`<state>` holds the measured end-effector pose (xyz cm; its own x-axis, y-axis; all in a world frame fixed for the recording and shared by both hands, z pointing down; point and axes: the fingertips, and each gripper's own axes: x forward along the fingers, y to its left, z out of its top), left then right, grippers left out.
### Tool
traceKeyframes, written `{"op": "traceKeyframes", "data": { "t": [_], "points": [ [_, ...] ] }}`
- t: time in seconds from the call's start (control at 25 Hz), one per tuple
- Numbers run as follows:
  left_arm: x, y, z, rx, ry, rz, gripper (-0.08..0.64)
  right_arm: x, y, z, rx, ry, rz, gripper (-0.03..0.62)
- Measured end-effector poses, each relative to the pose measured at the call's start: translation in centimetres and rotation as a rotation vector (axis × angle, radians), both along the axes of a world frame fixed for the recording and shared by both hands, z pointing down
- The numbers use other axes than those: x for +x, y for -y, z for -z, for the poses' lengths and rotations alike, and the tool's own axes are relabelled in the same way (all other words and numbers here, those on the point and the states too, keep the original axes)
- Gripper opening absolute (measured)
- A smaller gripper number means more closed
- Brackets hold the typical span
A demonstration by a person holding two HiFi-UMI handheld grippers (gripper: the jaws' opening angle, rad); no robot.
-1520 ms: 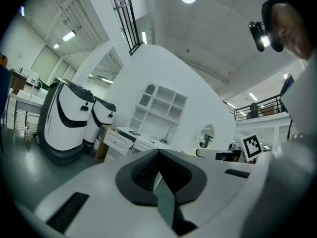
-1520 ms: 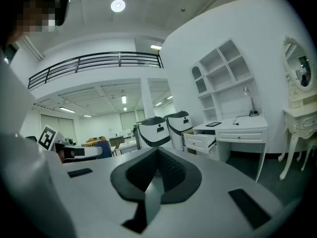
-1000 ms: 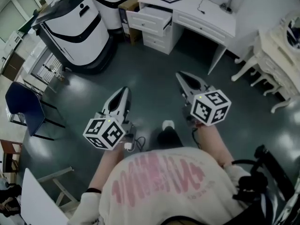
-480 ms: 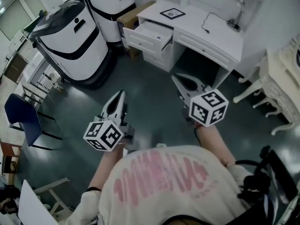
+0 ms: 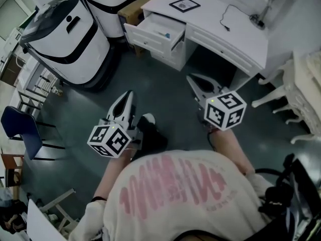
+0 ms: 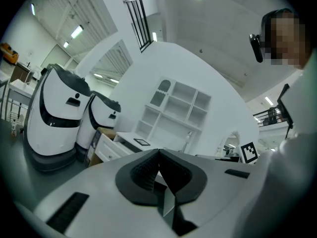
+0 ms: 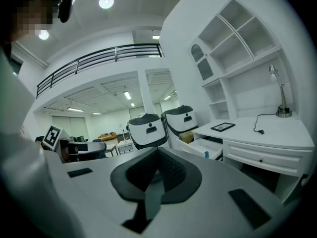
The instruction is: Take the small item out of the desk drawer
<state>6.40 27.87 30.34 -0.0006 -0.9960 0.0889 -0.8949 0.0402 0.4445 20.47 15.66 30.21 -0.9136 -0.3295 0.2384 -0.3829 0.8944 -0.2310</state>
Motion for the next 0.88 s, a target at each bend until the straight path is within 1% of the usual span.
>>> {"op": "traceKeyframes", "data": {
  "t": [0.16,0.32,0.4,0.56,0.72,0.8,0.88],
  "points": [
    [-3.5,4.3,-0.9,0.004,-0.016,-0.010,0.028,-2.9,3.9,-0.4,0.005,-0.016,-0.022,0.015],
    [-7.2,9.8,-1.0,-0.001,0.010,-0.053,0.028,-6.5,8.9,-0.3,0.012,-0.028,-0.054,0.015],
    [-9.6,12.9,-0.6,0.001,0.010,-0.077,0.028,-8.7,11.6,-0.1,0.002,-0.025,-0.075,0.015],
    [-15.2,18.8,1.1,0.012,0.024,-0.125,0.028,-13.5,17.1,1.6,-0.019,0.015,-0.128,0.015],
    [-20.3,24.0,2.3,0.039,0.034,-0.156,0.028,-17.8,21.8,2.7,-0.002,0.020,-0.160,0.015],
    [-21.9,26.1,1.7,0.033,0.032,-0.187,0.028,-19.0,23.4,2.1,0.000,0.005,-0.176,0.015],
    [-22.6,27.8,0.4,0.004,0.022,-0.228,0.028,-19.4,24.7,0.7,-0.009,-0.029,-0.194,0.015]
  ]
}}
